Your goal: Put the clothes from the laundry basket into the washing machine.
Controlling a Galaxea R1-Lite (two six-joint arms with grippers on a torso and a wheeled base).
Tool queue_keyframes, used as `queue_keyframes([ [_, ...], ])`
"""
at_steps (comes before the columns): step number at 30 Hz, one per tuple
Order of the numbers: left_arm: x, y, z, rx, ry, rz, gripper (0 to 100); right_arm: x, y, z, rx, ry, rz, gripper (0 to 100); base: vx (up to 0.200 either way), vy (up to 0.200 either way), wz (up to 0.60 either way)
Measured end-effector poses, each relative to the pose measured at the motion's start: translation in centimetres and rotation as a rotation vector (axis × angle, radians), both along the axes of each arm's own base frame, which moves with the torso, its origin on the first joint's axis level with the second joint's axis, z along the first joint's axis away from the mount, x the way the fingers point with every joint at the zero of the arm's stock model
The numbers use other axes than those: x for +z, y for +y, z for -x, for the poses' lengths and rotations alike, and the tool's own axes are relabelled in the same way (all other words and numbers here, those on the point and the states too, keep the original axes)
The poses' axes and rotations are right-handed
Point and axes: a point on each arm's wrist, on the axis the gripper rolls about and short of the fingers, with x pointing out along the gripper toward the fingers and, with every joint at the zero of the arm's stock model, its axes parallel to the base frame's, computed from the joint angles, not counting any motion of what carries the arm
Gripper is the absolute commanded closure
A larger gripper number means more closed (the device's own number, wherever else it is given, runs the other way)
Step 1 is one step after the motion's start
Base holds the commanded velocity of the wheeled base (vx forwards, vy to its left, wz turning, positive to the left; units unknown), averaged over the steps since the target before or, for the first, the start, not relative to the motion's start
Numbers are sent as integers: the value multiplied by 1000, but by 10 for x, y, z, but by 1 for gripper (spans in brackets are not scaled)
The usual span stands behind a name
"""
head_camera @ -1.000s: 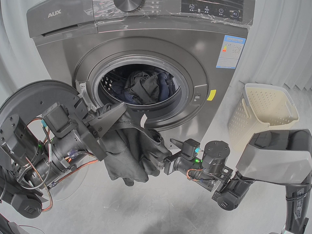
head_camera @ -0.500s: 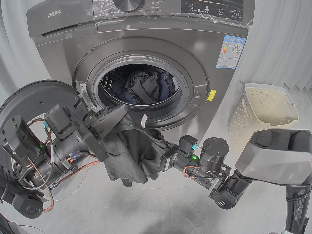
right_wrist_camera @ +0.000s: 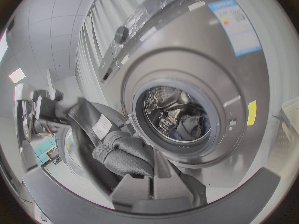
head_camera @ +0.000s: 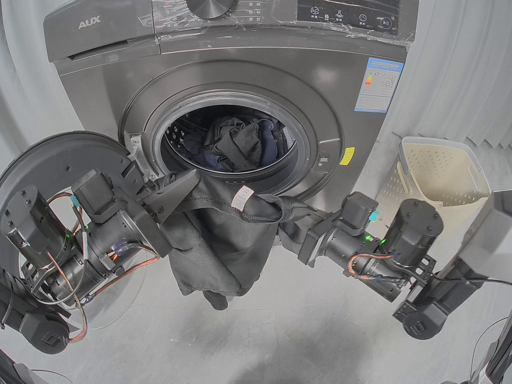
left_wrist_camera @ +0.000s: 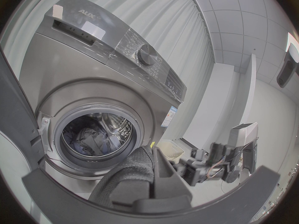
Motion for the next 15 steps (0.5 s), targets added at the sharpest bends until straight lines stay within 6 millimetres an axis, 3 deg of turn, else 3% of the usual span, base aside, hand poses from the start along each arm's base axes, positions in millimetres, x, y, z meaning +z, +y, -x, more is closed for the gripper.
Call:
queue_keyframes([
  [6, 0, 5, -3, 39, -2, -2, 100, 30, -20, 16, -16, -55, -52, 100, 0, 0, 0],
  [15, 3, 9, -10, 83, -20, 5, 100, 67, -35, 14, -77, -158, -144, 100, 0, 0, 0],
])
